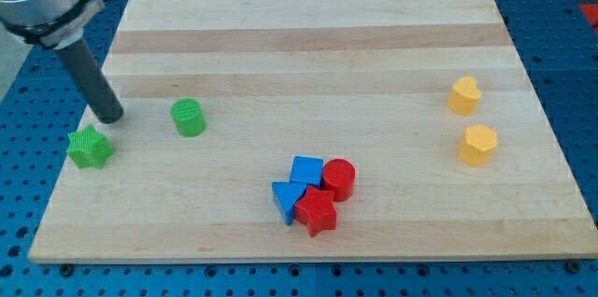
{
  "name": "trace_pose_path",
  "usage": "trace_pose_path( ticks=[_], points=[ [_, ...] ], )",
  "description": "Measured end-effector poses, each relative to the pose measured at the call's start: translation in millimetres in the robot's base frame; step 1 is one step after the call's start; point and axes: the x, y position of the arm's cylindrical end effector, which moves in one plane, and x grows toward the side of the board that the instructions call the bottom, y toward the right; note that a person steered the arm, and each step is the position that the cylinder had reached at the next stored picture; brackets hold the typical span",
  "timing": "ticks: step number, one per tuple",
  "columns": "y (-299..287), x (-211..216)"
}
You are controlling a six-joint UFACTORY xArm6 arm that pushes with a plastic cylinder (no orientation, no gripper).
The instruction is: Slide the green star towards the bottom left
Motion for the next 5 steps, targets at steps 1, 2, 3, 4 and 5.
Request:
trace_pose_path(
  ticks=[1, 2, 3, 4, 5],
  points=[
    [35, 5],
    [33, 13],
    [28, 32],
    [23, 36],
    [19, 33]
  ],
)
